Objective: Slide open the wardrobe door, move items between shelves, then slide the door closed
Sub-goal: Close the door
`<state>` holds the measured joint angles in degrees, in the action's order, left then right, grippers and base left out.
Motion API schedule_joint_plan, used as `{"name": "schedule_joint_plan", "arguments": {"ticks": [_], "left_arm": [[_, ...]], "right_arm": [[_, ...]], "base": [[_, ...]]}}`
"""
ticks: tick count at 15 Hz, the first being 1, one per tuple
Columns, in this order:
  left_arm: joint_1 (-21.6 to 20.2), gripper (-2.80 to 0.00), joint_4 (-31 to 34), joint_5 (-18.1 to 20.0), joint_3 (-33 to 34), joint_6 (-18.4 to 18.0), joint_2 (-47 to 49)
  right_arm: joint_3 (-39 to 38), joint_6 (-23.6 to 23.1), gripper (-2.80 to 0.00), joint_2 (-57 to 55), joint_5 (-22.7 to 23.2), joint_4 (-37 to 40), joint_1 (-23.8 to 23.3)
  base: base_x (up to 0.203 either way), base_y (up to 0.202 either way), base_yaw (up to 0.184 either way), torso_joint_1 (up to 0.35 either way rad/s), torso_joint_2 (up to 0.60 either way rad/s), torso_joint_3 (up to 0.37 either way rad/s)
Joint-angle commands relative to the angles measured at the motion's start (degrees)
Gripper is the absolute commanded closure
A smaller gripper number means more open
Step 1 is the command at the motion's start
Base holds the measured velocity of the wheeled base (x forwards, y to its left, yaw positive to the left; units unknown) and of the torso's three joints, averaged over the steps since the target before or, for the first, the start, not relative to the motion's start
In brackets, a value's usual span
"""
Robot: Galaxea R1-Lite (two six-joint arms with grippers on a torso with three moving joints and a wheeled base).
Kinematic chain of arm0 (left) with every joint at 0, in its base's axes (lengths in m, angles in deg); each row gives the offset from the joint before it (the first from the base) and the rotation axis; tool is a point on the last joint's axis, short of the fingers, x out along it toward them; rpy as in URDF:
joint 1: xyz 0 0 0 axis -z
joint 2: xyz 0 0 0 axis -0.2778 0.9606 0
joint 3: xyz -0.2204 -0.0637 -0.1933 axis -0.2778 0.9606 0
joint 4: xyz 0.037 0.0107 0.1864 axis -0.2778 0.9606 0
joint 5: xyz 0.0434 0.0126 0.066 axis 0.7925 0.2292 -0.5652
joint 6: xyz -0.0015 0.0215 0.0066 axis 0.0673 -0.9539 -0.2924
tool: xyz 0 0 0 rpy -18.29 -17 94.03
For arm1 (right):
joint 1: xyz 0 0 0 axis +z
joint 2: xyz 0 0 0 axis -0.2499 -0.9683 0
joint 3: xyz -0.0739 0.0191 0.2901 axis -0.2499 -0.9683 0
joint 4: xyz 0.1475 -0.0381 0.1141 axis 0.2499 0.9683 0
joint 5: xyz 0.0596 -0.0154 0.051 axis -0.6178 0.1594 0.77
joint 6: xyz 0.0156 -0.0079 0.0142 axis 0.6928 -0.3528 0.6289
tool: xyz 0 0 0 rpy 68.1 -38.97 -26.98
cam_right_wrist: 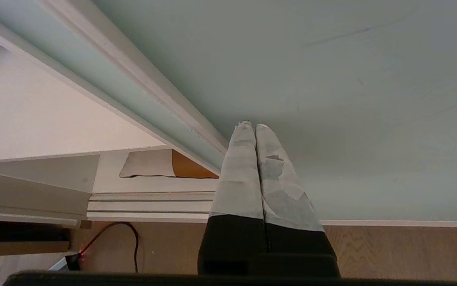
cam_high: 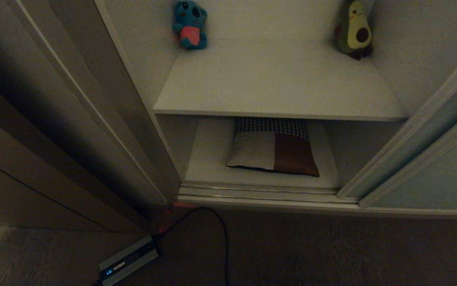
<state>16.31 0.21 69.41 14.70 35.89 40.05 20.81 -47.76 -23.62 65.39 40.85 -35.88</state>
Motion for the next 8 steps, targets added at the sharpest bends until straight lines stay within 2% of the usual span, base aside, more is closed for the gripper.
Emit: {"name": "schedule_joint_plan", "arguments": {"ticks": [1, 8], "left_arm": [[-0.01, 0.00, -0.02, 0.00, 0.04, 0.03, -0.01], [-0.01, 0.00, -0.02, 0.00, -0.04, 0.03, -0.01]], "right_arm": [[0.07, 0.08, 0.00, 0.08, 0.38, 0.08, 0.22], [-0.40, 0.17, 0.00, 0.55, 0.72, 0.16, 1.92]], "base": [[0.000, 0.000, 0.000, 0.000, 0.00, 0.000], [0.000, 0.000, 0.000, 0.000, 0.00, 0.000]]}}
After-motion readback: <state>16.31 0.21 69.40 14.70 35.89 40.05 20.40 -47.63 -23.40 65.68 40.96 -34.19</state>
